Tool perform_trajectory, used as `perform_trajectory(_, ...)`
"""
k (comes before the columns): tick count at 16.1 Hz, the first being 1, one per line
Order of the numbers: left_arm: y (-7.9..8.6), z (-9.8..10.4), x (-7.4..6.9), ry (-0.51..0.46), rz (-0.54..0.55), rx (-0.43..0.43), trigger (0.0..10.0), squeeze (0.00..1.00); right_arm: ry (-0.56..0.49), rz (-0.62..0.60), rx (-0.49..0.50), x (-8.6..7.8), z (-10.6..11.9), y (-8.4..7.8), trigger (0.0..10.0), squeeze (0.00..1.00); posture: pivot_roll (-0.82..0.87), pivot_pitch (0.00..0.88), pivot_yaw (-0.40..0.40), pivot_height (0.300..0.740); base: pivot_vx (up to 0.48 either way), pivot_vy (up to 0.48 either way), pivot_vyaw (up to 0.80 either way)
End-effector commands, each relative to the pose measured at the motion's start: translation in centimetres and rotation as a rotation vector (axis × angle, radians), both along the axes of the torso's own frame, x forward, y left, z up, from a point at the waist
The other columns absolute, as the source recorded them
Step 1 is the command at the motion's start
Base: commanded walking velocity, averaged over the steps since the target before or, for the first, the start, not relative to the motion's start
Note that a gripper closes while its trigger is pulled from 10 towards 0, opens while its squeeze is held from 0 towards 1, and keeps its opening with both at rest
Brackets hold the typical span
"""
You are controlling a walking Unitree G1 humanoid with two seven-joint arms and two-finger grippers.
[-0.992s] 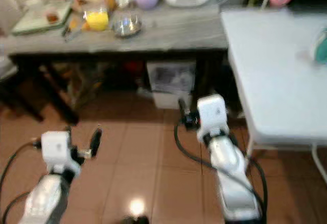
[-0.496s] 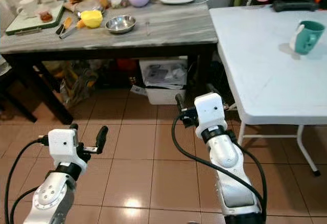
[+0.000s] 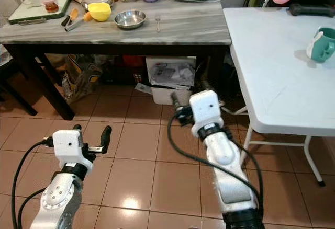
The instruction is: Setting the table
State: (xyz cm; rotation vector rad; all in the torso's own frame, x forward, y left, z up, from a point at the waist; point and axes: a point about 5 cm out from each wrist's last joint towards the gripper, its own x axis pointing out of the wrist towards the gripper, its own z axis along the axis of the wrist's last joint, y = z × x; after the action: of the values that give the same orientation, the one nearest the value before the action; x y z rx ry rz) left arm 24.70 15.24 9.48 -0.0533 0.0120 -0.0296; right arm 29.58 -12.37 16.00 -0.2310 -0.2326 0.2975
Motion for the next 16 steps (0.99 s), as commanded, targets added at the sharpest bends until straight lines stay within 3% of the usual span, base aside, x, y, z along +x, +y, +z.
perform_trajectory(1,1.1,-0.6,-0.2,0.017,0.021,0.028,10.0,0.0,0.037,-0.002,-0.02,-0.7,-1.4,-0.6,10.0,0.0,-0.15,0.075,0.044,0.74,0.0,0.0,0.0)
perform_trajectory(4,1.9,-2.0,-1.0,0.067,0.03,0.042,10.0,0.0,0.131,-0.089,-0.06,-3.1,-4.5,-3.6,10.0,0.0,-0.19,0.102,0.087,0.74,0.0,0.0,0.0)
perform_trajectory(7,0.9,-2.6,-0.7,0.084,-0.045,0.044,10.0,0.0,0.172,-0.21,-0.085,-6.1,-6.0,-6.3,10.0,0.0,-0.26,0.122,0.14,0.74,0.0,0.0,0.0)
perform_trajectory(9,0.2,-2.4,0.0,0.079,-0.088,0.03,10.0,0.0,0.181,-0.272,-0.075,-6.9,-6.0,-7.1,10.0,0.0,-0.3,0.14,0.134,0.74,0.0,0.0,0.0)
perform_trajectory(11,-0.5,-2.5,0.1,0.081,-0.119,0.023,10.0,0.0,0.158,-0.228,-0.084,-6.6,-5.4,-5.9,10.0,0.0,-0.32,0.154,0.141,0.74,0.0,0.0,0.0)
perform_trajectory(13,-0.9,-2.5,-0.1,0.071,-0.135,0.02,10.0,0.0,0.105,-0.225,-0.06,-5.1,-4.0,-5.2,10.0,0.0,-0.31,0.138,0.142,0.74,0.0,0.0,0.0)
perform_trajectory(16,-0.3,-2.7,0.3,0.066,-0.093,0.02,10.0,0.0,0.075,-0.199,-0.028,-3.4,-3.2,-4.0,10.0,0.0,-0.28,0.087,0.105,0.74,0.0,0.0,0.0)
